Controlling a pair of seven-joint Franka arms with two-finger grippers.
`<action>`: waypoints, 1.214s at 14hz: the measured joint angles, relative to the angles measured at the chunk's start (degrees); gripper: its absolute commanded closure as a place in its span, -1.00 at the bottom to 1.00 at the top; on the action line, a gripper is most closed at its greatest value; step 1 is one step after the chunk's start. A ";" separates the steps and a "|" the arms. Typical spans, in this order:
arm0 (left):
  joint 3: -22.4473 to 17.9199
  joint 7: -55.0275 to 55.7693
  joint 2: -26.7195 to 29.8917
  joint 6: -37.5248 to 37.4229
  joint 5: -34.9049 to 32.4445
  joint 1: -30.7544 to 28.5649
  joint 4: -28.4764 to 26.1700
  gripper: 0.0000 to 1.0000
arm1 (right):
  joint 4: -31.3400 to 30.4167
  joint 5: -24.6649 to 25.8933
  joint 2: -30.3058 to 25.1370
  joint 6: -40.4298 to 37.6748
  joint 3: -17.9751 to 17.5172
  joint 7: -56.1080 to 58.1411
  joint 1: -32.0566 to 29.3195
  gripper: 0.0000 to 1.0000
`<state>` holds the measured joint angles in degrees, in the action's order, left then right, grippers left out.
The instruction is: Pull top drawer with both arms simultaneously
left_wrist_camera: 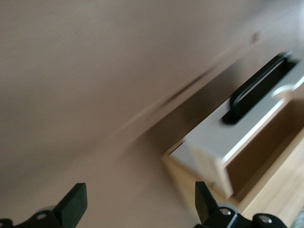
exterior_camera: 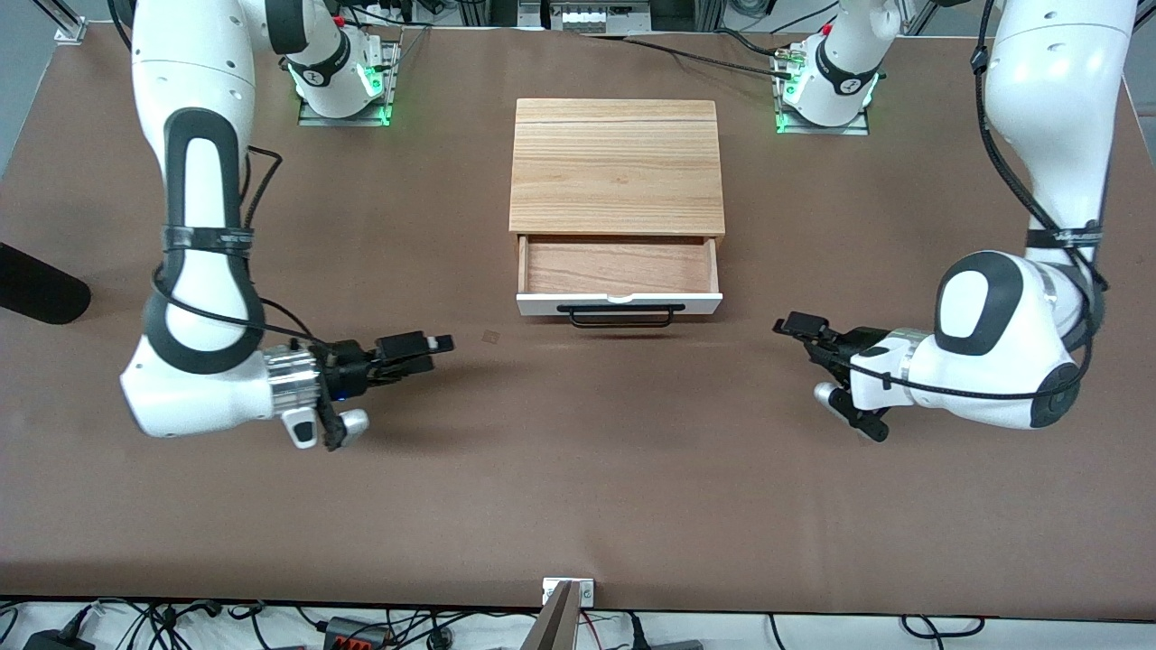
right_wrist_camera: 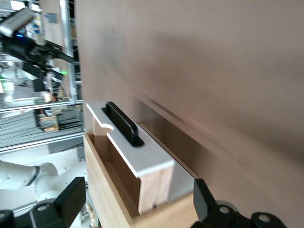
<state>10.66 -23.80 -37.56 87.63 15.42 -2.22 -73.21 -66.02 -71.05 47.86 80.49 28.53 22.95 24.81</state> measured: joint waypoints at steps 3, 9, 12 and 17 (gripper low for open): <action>-0.91 0.07 3.57 -9.38 -13.12 -0.12 3.35 -1.00 | 0.07 1.36 -0.08 -5.10 4.57 -0.18 0.06 -1.00; -0.87 9.30 12.77 -24.96 -24.61 1.14 9.21 -1.00 | 1.10 11.99 -3.65 -3.54 7.98 -5.51 0.82 -1.00; -1.54 16.53 18.95 -21.91 -24.65 0.68 6.40 -1.00 | 1.10 35.27 -12.21 0.47 -4.50 -18.40 -2.54 -1.00; -3.66 26.80 36.63 1.12 -19.31 0.72 -14.95 -1.00 | 0.00 61.79 -23.69 2.46 -18.07 -22.92 -12.89 -1.00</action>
<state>7.00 2.99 -0.94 88.75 -3.89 -1.51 -88.16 -66.03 -9.26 24.16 82.96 10.46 0.03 11.92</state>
